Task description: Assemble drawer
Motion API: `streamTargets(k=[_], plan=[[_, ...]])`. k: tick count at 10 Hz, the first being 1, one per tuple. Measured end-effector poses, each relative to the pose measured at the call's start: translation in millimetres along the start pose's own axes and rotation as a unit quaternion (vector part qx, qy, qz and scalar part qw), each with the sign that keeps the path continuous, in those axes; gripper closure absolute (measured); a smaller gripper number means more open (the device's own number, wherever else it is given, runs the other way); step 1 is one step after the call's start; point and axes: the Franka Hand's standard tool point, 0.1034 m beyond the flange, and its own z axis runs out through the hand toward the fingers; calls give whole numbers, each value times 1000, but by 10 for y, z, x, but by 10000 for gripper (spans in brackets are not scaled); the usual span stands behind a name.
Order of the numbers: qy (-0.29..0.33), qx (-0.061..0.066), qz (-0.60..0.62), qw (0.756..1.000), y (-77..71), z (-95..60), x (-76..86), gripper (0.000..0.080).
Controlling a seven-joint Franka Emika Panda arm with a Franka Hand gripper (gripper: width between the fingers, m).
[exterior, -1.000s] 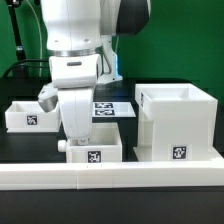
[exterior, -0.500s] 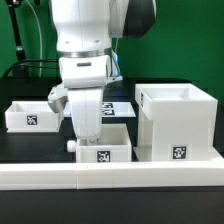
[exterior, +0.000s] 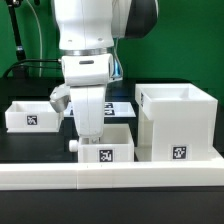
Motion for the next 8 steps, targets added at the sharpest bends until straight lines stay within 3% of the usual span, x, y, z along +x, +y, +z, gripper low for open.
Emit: streamTargets(k=[5, 8], plan=[[-2, 1, -5, 1000, 1, 16, 200, 757], [-2, 3, -3, 1000, 3, 16, 225, 757]])
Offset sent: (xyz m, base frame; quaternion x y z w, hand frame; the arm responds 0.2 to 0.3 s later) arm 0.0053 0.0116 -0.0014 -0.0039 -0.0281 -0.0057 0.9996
